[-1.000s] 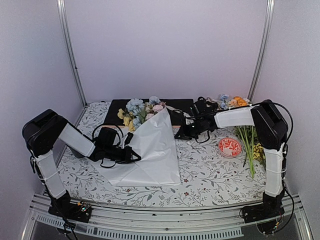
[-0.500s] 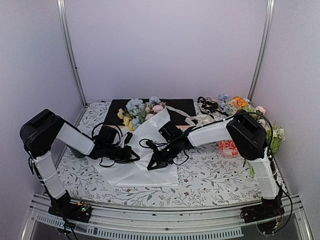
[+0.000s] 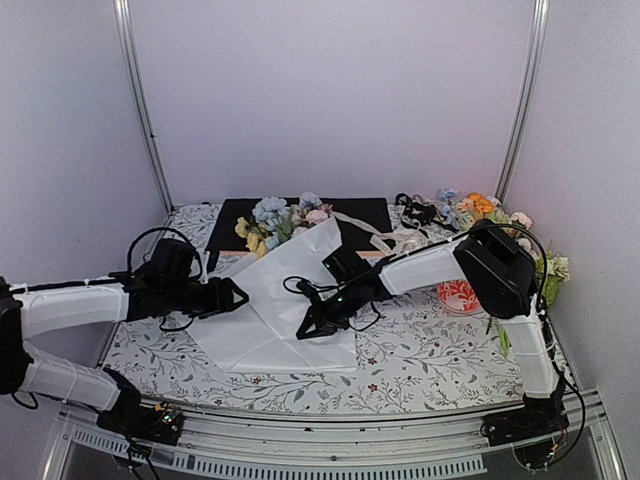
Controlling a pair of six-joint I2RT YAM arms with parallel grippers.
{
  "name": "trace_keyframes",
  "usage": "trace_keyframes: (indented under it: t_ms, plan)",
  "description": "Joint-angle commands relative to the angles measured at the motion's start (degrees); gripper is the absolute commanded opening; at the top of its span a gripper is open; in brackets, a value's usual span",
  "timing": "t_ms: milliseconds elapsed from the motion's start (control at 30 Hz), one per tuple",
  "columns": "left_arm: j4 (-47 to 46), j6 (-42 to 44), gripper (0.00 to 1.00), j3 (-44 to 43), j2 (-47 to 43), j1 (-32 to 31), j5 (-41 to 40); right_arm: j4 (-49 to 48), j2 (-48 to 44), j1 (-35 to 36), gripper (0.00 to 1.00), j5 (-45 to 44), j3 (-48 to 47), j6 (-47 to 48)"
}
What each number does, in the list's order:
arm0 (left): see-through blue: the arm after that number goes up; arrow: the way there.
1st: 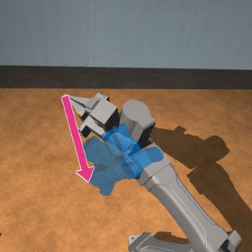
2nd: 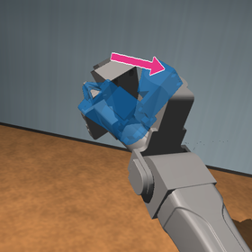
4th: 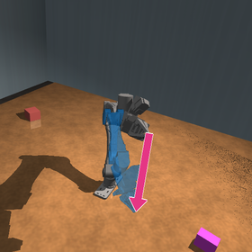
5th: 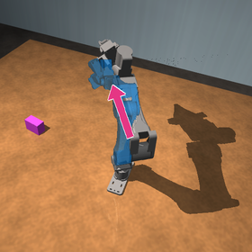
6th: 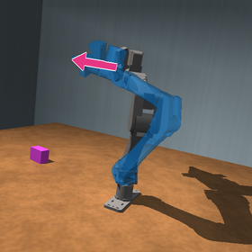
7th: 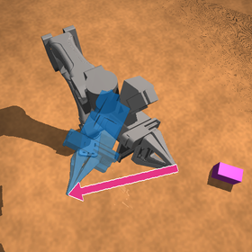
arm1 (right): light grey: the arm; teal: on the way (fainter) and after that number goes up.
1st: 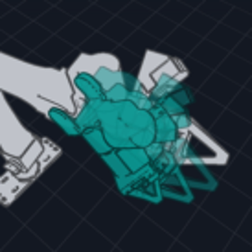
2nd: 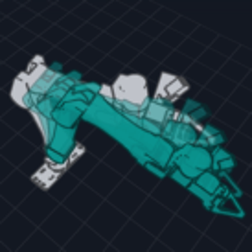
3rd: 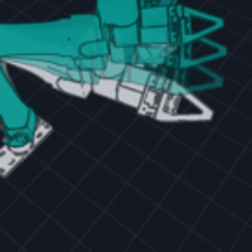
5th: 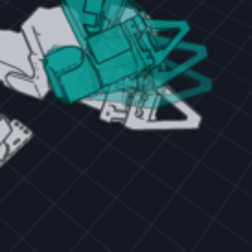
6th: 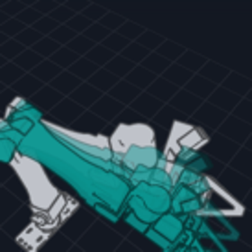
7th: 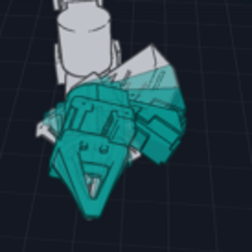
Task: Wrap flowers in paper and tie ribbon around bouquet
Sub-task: Pick up the two-thirds-folded wrapping paper from the center of the board.
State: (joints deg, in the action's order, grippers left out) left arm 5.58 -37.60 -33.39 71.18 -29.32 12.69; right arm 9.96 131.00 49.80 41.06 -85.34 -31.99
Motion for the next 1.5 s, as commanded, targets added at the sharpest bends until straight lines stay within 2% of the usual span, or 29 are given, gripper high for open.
trace_keyframes:
  t_ms: [0,167,367,433,600,700,800,1067,1300,1467]
  plan:
    - [16.8,-8.4,0.67,6.5,-10.8,1.9,-9.5,4.9,1.9,-0.1,0.00,-6.0,2.5,1.0]
    - [19.8,-12.2,0.73,12.6,-18.8,8.9,-7.9,4.1,2.0,0.0,0.00,-5.5,2.3,1.9]
    - [18.0,-14.2,0.74,15.0,-19.4,17.1,-7.9,3.0,1.4,0.0,0.00,-4.8,2.9,2.6]
    - [14.0,-14.7,0.75,17.3,-19.1,19.0,-6.9,2.4,0.9,0.1,0.00,-4.7,3.3,2.8]
    - [-5.1,-18.4,0.72,25.1,-14.7,21.9,3.7,2.1,0.7,0.1,0.00,-4.8,3.3,3.1]
    - [-10.3,-17.3,0.70,25.6,-11.9,21.8,6.4,2.0,0.9,0.1,0.00,-4.6,3.3,3.0]
    - [-13.2,-16.4,0.60,25.3,-11.3,21.7,7.8,1.9,1.2,0.0,0.00,-4.3,3.4,2.8]
    - [-9.5,-15.2,0.00,23.7,-18.1,20.1,5.9,1.8,0.6,0.1,0.00,-4.5,3.6,2.5]
    - [-3.3,-11.8,0.00,13.9,-22.5,10.8,-0.7,1.8,1.6,0.0,0.00,-4.3,4.0,1.9]
    - [-3.0,-9.0,0.00,3.9,-14.4,3.8,0.2,-0.2,2.5,0.1,0.00,-1.5,4.4,0.7]
